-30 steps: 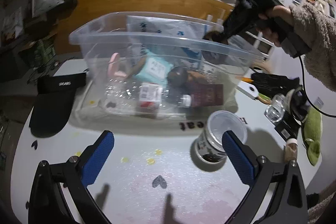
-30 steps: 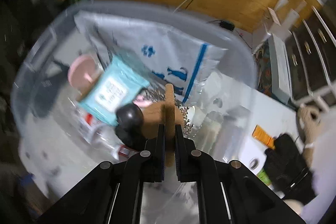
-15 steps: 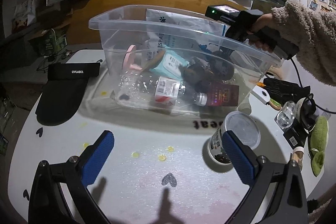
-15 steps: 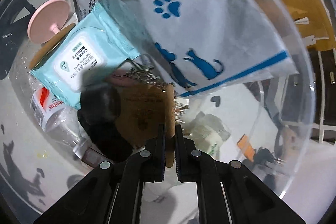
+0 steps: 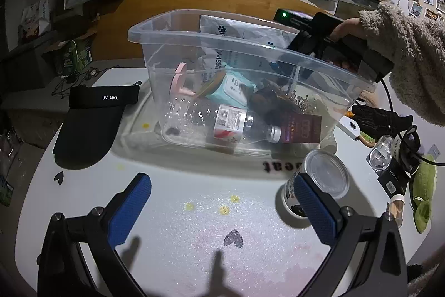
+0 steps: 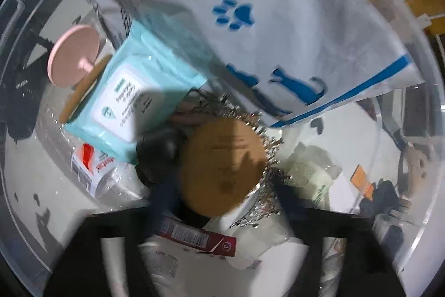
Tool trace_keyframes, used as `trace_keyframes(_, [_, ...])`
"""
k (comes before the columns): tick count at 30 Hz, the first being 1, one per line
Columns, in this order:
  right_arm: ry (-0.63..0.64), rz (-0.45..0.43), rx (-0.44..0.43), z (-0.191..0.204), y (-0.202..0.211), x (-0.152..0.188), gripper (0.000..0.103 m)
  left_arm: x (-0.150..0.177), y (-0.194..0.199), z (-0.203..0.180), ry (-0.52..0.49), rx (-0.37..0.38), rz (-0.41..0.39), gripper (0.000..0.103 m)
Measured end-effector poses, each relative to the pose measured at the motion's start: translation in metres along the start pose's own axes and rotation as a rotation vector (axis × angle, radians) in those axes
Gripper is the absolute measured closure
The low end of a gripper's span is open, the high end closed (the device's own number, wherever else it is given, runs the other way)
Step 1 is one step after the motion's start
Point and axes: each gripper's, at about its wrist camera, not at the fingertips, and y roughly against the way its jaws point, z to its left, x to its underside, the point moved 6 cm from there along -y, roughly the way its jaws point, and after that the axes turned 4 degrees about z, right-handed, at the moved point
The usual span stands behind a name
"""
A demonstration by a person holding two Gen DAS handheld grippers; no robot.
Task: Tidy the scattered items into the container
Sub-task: 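Withdraw the open right tool from the box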
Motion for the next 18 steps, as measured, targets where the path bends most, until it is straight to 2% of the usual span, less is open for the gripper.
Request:
trace_keyframes(7, [-0.057, -0.097, -0.109, -0.011, 0.049, 0.005, 0.018, -0.012, 0.005, -0.005, -0.027, -0.008, -0.012, 0.0])
trace_keyframes(11, [-0.089, -0.219, -0.175, -0.001, 0.089, 0.009, 0.016, -0.02, 0.012, -0.009, -0.039, -0.006, -0.022, 0.0])
trace_keyframes(12, [-0.097, -0.25, -0.188, -0.001, 0.098, 0.013, 0.011, -0.022, 0.013, -0.01, -0.042, -0.004, -0.023, 0.0])
trace_keyframes(13, [-0.106, -0.287, -0.204, 0.001, 0.107, 0.019, 0.0, -0.024, 0.015, -0.012, -0.045, -0.002, -0.025, 0.0])
trace_keyframes(18, [-0.152, -0.497, -0.269, 0.003, 0.149, 0.057, 0.0, -0.03, 0.024, -0.019, -0.062, -0.004, -0.042, 0.0])
